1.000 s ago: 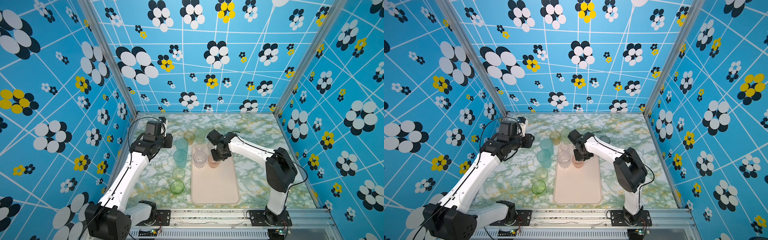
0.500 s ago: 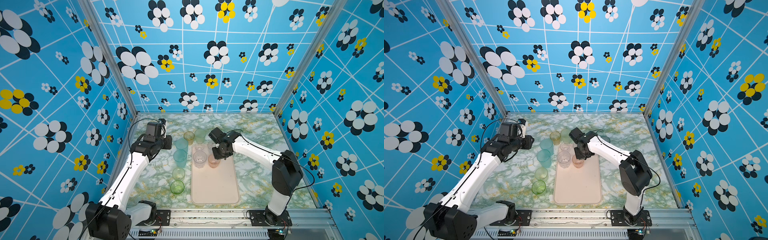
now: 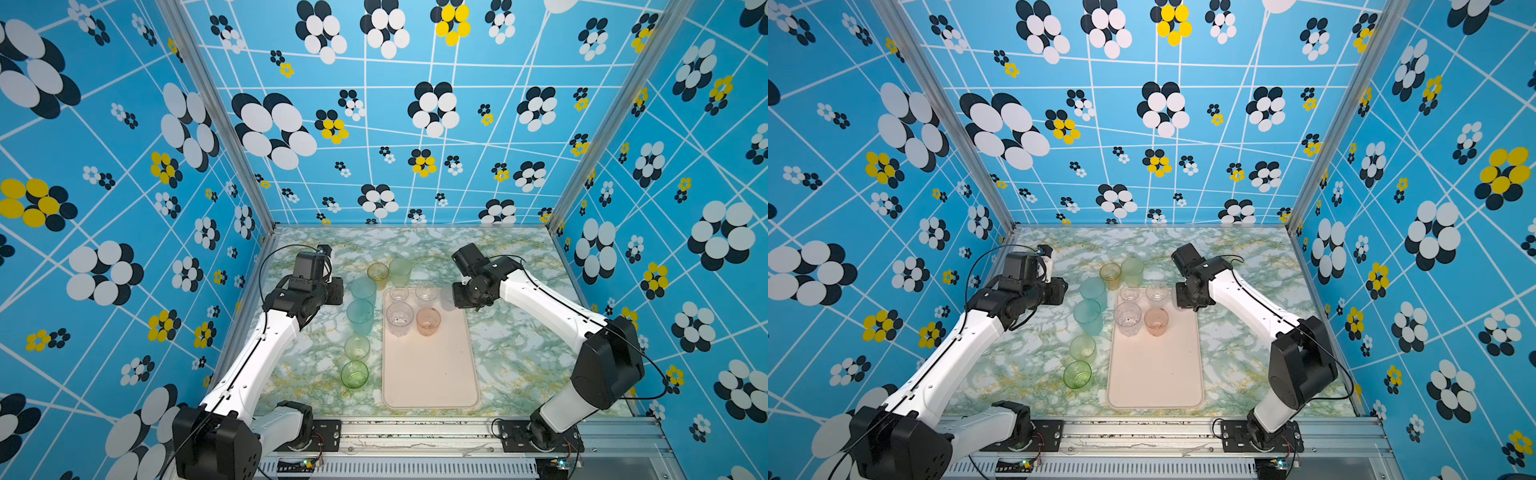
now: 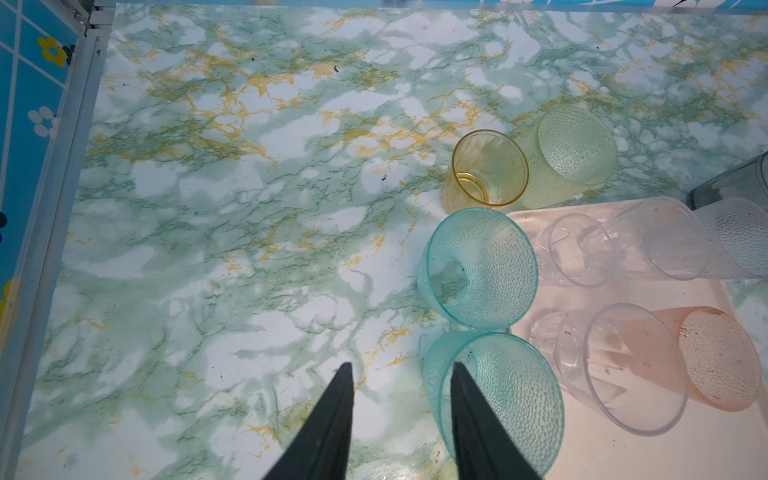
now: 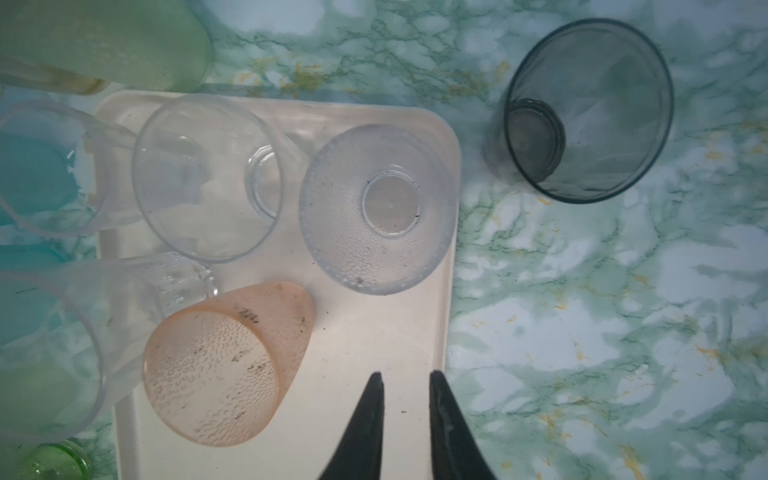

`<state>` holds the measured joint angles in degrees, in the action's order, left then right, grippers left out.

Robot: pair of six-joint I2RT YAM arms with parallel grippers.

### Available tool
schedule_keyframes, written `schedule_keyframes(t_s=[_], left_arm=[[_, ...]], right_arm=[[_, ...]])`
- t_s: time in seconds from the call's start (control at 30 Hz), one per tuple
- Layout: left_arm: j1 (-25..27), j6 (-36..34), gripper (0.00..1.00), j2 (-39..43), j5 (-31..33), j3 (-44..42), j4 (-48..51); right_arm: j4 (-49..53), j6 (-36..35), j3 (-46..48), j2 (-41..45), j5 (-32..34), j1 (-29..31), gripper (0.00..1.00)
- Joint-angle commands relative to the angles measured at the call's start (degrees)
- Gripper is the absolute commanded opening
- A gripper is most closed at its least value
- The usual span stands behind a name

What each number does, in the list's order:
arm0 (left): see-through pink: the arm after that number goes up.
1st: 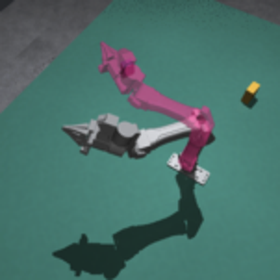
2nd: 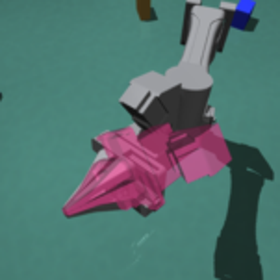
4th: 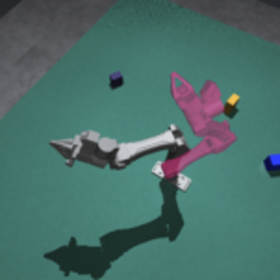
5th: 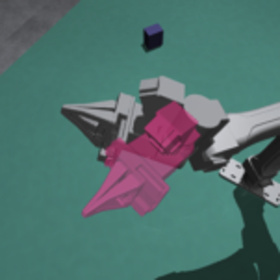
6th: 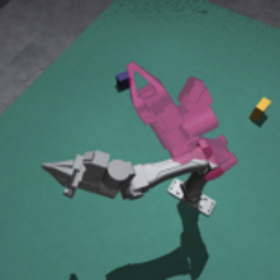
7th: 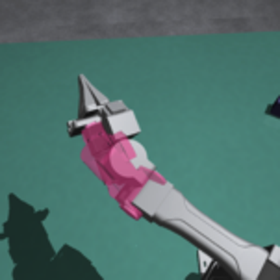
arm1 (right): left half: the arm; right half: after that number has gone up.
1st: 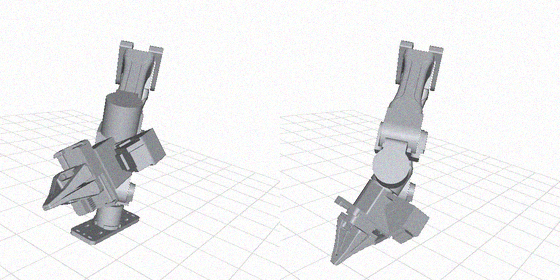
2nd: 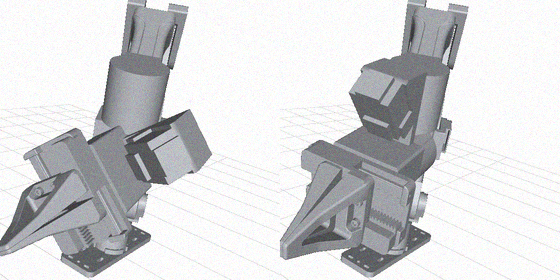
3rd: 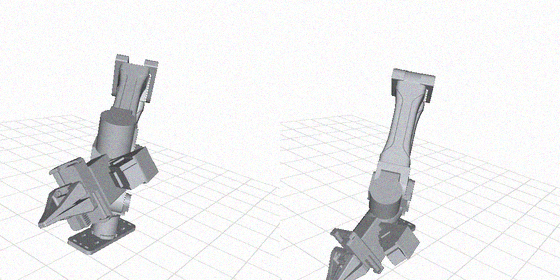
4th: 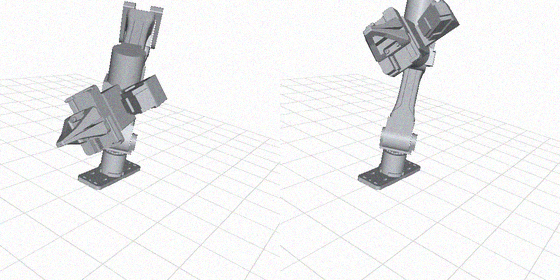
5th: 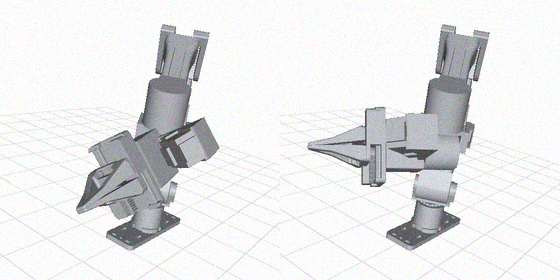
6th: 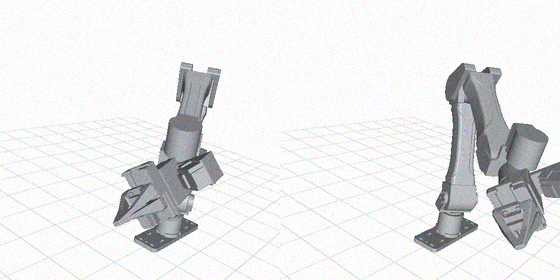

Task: Place the glasses into the tray
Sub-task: 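Move the right gripper to the grey smoky tumbler and close on its rim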

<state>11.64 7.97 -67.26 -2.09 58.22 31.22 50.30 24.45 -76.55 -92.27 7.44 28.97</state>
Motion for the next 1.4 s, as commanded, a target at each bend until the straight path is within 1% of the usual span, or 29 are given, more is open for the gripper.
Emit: schedule_keyframes(t_s=[0.0,0.1,0.27,0.47,0.8,1.1,1.37], left_arm=[[-0.48,0.47,0.41,1.35,0.84,-0.61,-0.77],[-0.44,0.47,0.4,1.26,0.76,-0.39,-0.55],[-0.47,0.47,0.4,1.26,0.66,-0.12,-0.46],[-0.41,0.47,0.4,0.99,0.48,0.44,0.06],[-0.42,0.29,0.4,1.35,1.17,1.18,1.25],[-0.43,-0.06,0.4,1.13,1.56,1.57,1.74],[-0.45,-0.15,0.4,1.08,1.67,1.77,1.88]], right_arm=[[0.46,-0.96,2.3,2.58,0.93,-3.98,0.24],[-0.63,-1.39,3.88,4.06,-0.07,-8.22,0.24],[-3.15,-2.19,5.97,5.17,-1.92,-13.07,0.24],[-4.76,-3.87,3.96,1.72,-3.83,-17.11,0.23],[-6.01,-5.33,-2.93,-6.42,-5.23,-18.78,0.23],[-6.23,-5.51,-6.63,-11.45,-5.34,-19.2,0.23],[-6.8,-5.55,-8.06,-13.6,-4.72,-19.62,0.22]])
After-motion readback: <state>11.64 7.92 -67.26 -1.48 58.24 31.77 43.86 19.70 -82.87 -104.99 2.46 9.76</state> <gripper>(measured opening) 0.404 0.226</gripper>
